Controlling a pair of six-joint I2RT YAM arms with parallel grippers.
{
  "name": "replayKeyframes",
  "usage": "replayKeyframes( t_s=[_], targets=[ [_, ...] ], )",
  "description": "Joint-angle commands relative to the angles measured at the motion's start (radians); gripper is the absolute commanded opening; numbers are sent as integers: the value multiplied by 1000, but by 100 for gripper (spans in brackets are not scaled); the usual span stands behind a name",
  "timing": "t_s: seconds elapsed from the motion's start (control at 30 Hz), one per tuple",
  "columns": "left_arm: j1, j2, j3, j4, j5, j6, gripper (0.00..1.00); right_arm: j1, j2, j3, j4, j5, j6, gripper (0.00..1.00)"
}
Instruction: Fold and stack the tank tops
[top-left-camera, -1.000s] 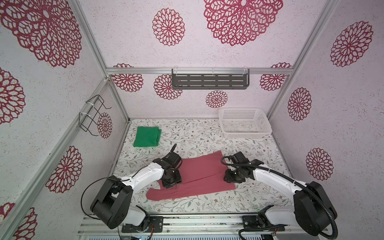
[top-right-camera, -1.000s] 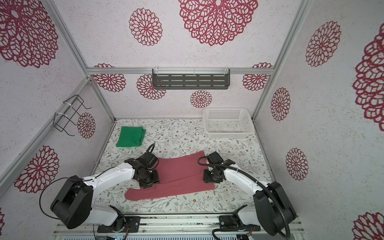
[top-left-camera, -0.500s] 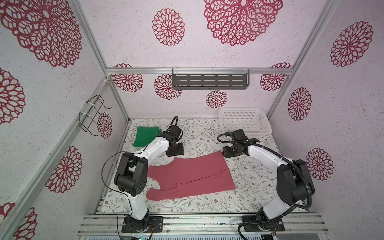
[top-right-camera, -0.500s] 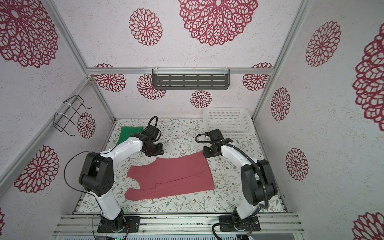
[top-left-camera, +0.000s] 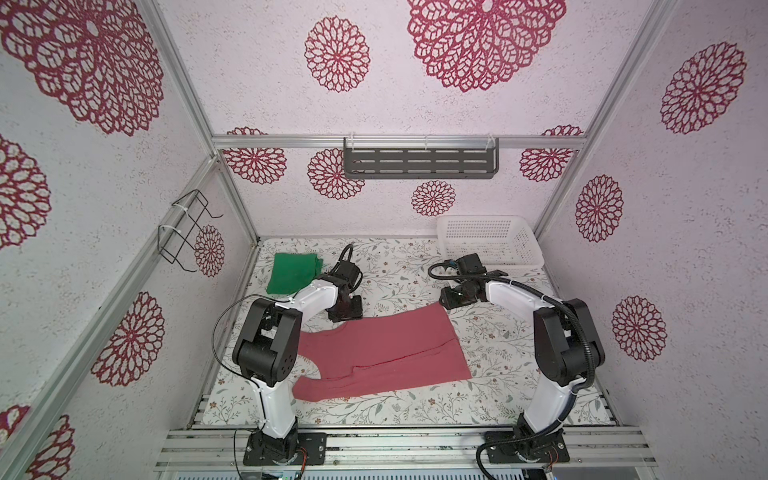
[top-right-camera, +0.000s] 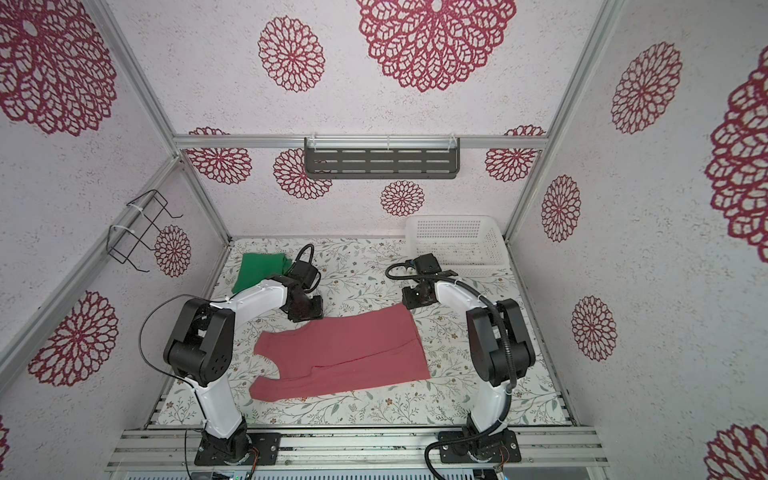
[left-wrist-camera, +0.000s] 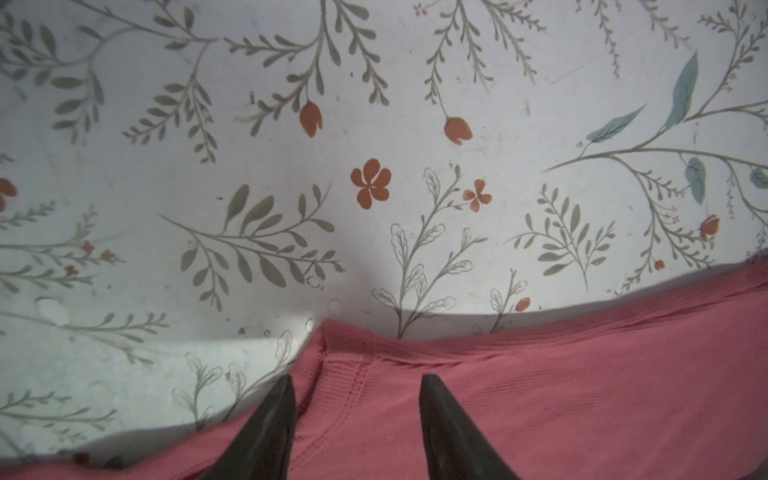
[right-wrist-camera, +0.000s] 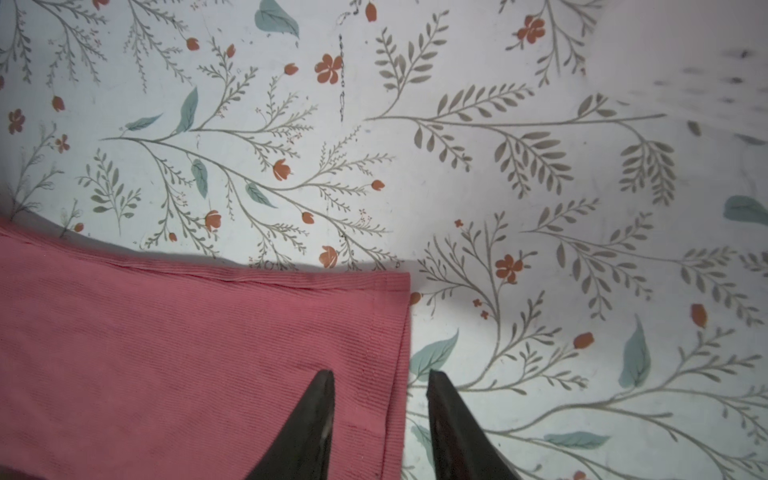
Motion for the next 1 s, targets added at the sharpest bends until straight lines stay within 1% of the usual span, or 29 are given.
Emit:
replayKeyframes(
  t_s=[0.0,0.2,0.23,0.47,0.53,0.63,0.77,0.87,0.97],
  targets=[
    [15,31,16,37,-11,28,51,-4,1,30,22,-21,-7,40],
    [17,67,28,61,9,29,45,-4,50,50,31,-9,-5,39],
    [17,105,33,61,11,28,43,-4,65,62,26,-13,-5,38],
    [17,120,36,65,20,26,35,-1,125,76,33,-52,-6,38],
    [17,126,43,62,23,29,34,3,139,78,33,-56,-6,37],
    [16,134,50,54,27,30,29,6,157,82,32,-54,-8,34],
    [14,127,50,44,17,34,20,6,161,77,37,-38,-12,28],
    [15,126,58,35,9,41,16,6,152,78,42,-33,-21,22],
    [14,132,77,23,4,48,10,5,144,80,43,-25,-34,10]
  ],
)
